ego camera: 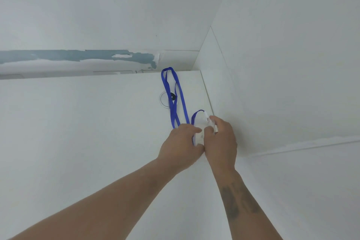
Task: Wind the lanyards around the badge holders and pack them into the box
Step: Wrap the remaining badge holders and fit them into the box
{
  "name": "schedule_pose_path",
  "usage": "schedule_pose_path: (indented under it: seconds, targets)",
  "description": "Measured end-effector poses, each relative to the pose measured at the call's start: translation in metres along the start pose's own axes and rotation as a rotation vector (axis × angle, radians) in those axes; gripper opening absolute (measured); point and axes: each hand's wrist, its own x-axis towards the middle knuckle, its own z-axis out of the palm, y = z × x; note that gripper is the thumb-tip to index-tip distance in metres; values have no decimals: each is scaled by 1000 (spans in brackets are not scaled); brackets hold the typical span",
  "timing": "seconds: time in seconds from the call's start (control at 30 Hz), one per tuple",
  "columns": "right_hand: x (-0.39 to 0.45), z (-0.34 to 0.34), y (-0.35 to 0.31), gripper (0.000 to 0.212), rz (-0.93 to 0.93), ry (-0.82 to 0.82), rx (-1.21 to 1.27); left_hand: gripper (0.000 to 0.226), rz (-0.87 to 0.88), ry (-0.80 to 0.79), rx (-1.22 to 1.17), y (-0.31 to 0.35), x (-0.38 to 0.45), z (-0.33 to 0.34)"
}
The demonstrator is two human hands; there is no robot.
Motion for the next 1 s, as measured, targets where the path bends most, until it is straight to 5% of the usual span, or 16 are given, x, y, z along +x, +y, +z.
schedule_pose_path:
  seconds: [0.13,0.37,0.5,0.6,0.8,1.0]
  targets:
    - [2,-17,-20,18,161,18,372,59,324,125,287,8,-17,-12]
    - [-10,-53,-65,28,337,-98,848,48,579,306,332,29,-51,-60]
    - [-30,-73,-100,25,255,-194,919,26,532,492,215,35,-73,-107]
    - [-40,-80,-123,24,126,-213,824,18,342,570,17,48,-88,-145]
    - [-73,-85,-173,18,-287,-174,703,14,260,471,-371,64,-130,-228]
    - [-99,-83,-215,26,-444,-321,766,14,217,414,-634,55,-159,-280]
